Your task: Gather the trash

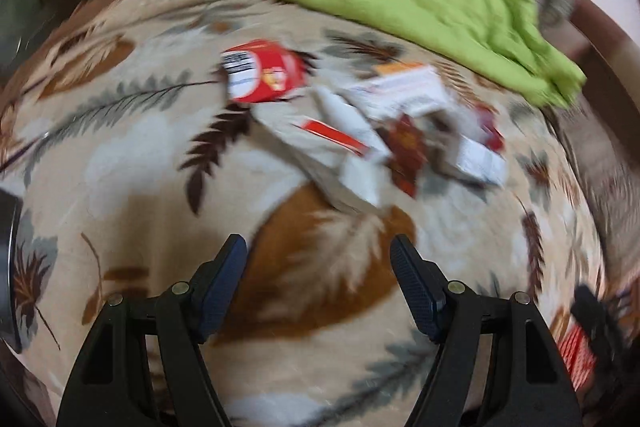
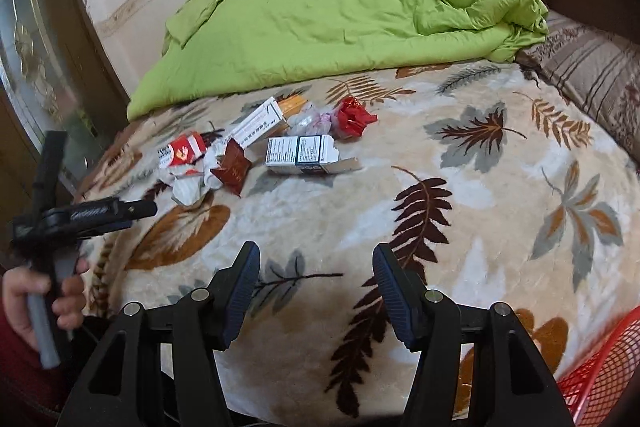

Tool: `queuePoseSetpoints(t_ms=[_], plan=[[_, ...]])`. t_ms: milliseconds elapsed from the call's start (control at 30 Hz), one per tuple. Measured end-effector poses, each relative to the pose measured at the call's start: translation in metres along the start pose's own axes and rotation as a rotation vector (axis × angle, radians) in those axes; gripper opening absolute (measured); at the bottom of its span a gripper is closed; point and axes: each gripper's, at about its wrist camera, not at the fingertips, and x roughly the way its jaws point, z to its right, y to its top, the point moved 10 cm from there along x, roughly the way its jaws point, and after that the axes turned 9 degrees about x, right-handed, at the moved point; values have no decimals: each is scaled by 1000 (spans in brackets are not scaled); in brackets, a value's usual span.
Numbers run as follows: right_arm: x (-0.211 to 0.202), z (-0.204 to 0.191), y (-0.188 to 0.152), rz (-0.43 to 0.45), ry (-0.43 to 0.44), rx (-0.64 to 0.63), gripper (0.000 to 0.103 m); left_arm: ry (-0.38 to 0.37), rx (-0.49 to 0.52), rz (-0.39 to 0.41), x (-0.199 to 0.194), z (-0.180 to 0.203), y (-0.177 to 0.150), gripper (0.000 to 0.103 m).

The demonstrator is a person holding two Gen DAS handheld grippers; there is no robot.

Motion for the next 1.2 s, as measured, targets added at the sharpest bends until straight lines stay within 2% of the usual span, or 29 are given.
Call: queuePoseSetpoints(t_ms=[67, 233, 333, 400, 733, 800, 867, 933, 1000, 1067, 1200], plan=[[3, 8, 0, -11, 0, 39, 64, 17, -48, -7, 8, -10, 10, 73], [0, 9, 1, -1, 22, 55, 64, -46, -235, -40, 36, -23, 29, 73], [-2, 7, 2, 8, 31, 51, 64, -52, -290, -43, 51, -25, 39, 73], [-2, 6, 2, 8, 39, 55, 64, -47, -292, -66, 63, -22, 41, 73], [0, 6, 1, 0, 43, 59, 64, -26, -202, 15, 79, -2, 61, 73], [0, 6, 1, 0, 42, 59, 64, -41, -201, 31, 79, 1, 64, 66], [0, 6, 1, 0, 43, 59, 64, -87, -197, 45, 78, 9, 66, 42], [0, 6, 0, -2, 44, 60, 64, -101, -165, 61, 73, 18, 68, 32], [0, 6, 0, -3, 45, 61, 64, -88, -142, 66, 69, 22, 68, 31], [0, 6, 0, -4, 47, 60, 64, -109, -139, 72, 62, 22, 64, 30], [5, 4, -2, -27, 48, 50, 64, -101, -102, 87, 40, 15, 46, 29]])
